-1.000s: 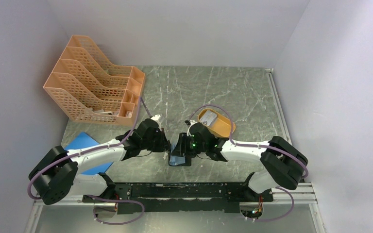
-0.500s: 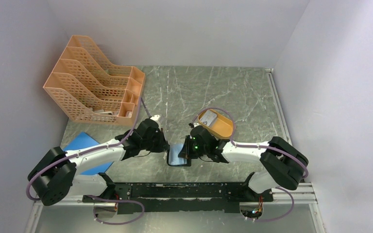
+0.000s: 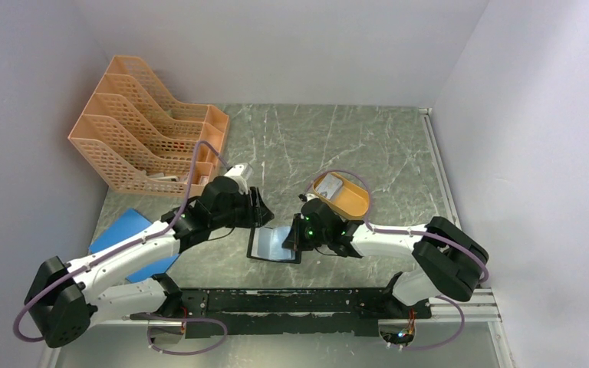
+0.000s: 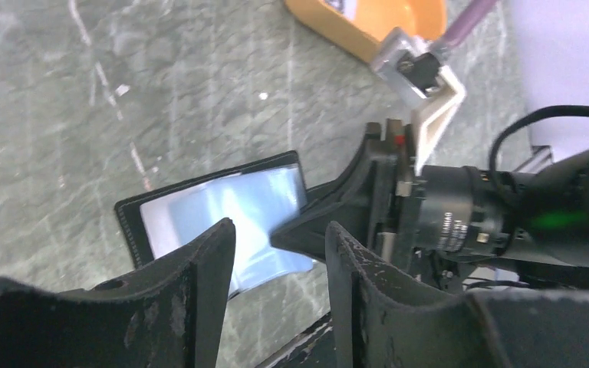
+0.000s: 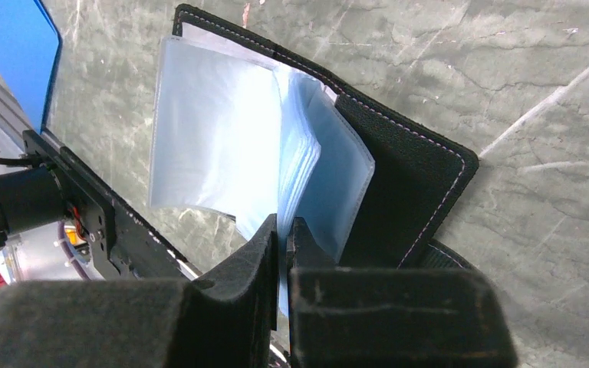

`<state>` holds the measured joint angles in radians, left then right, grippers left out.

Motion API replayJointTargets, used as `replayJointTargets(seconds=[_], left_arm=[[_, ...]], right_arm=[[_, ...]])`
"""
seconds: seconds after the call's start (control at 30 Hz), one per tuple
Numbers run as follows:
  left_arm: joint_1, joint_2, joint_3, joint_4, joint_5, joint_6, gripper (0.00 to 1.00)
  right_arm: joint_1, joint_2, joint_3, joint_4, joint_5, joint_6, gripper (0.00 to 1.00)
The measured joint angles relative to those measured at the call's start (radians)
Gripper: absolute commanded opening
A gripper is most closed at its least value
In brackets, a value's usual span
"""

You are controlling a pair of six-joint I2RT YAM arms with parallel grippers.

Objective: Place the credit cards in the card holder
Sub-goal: Open the card holder at the center of the board.

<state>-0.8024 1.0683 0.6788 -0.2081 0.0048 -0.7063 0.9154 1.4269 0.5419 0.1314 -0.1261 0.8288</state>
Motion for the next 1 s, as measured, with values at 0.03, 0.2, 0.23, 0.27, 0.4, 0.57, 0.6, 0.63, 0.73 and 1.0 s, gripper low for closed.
replayJointTargets(seconds=[0.03, 0.2, 0.23, 0.27, 0.4, 0.57, 0.6, 0.63, 0.73, 1.0], left_arm=[[0.0, -0.002, 0.003, 0.011, 0.009, 0.0, 0.49], [0.0, 0.061, -0.016, 0.094, 0.085, -0.013, 0.44], [0.0, 0.081, -0.029, 0.109, 0.096, -0.016, 0.43], [0.0, 0.102, -0.042, 0.122, 0.107, -0.02, 0.41], [0.0, 0.187, -0.087, 0.158, 0.13, -0.031, 0.32], [0.0, 0.262, -0.092, 0.162, 0.121, -0.034, 0.18], [0.0, 0.274, -0.093, 0.161, 0.114, -0.034, 0.15], [0.0, 0.283, -0.094, 0.158, 0.108, -0.035, 0.12], [0.0, 0.3, -0.106, 0.153, 0.084, -0.035, 0.06], [0.0, 0.312, -0.135, 0.152, 0.04, -0.046, 0.05]], right_arm=[[0.0, 0.0, 0.0, -0.001, 0.0, 0.0, 0.0], [0.0, 0.0, 0.0, -0.002, 0.0, -0.003, 0.0], [0.0, 0.001, 0.0, -0.002, 0.0, -0.003, 0.0], [0.0, 0.001, 0.0, -0.002, 0.0, -0.004, 0.0], [0.0, 0.001, 0.0, -0.003, 0.0, -0.007, 0.0], [0.0, 0.001, 0.0, -0.005, 0.002, -0.011, 0.0], [0.0, 0.001, 0.0, -0.006, 0.003, -0.011, 0.0], [0.0, 0.001, 0.0, -0.008, 0.004, -0.011, 0.0], [0.0, -0.003, -0.005, -0.011, 0.011, -0.011, 0.01], [-0.023, -0.064, -0.062, -0.044, 0.05, 0.006, 0.04]])
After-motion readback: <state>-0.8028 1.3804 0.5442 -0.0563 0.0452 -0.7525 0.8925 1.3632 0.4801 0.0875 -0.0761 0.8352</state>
